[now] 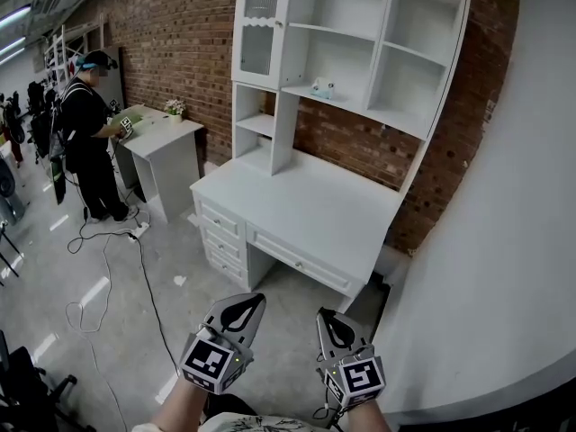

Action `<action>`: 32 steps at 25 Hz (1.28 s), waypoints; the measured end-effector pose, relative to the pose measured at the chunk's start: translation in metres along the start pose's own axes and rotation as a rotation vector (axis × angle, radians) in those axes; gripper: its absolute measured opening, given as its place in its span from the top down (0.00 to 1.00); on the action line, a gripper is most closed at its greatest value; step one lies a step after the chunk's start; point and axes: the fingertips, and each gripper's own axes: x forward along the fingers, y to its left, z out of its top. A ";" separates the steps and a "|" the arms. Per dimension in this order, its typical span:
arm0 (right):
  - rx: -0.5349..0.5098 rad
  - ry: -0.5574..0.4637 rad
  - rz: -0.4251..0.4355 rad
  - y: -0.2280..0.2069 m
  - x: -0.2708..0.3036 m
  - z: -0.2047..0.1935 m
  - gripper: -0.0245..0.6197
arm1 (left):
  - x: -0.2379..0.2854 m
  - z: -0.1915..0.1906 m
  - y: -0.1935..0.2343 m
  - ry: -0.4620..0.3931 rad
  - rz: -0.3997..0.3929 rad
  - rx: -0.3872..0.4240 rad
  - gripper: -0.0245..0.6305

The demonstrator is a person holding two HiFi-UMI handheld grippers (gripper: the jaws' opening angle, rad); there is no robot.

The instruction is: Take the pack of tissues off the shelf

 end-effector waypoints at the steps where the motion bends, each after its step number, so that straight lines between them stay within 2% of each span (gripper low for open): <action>1: 0.011 -0.002 -0.005 -0.004 0.001 -0.001 0.96 | 0.003 0.000 0.001 -0.001 0.003 0.001 0.94; 8: 0.025 -0.022 -0.063 -0.037 0.028 0.001 0.96 | 0.026 -0.011 0.021 0.010 -0.019 0.007 0.94; 13: 0.050 0.001 -0.121 -0.060 0.074 -0.003 0.96 | 0.060 -0.021 0.062 0.006 -0.050 -0.015 0.94; 19: 0.085 0.006 -0.164 -0.082 0.162 0.009 0.96 | 0.117 -0.016 0.139 -0.015 -0.121 -0.015 0.94; 27: 0.031 -0.005 -0.234 -0.099 0.303 0.036 0.96 | 0.187 -0.007 0.270 -0.035 -0.208 0.006 0.94; 30: 0.024 0.006 -0.255 -0.104 0.346 0.043 0.96 | 0.206 -0.007 0.311 -0.004 -0.225 -0.011 0.94; 32: 0.022 0.005 -0.263 -0.108 0.369 0.048 0.96 | 0.219 -0.008 0.333 -0.013 -0.239 -0.012 0.94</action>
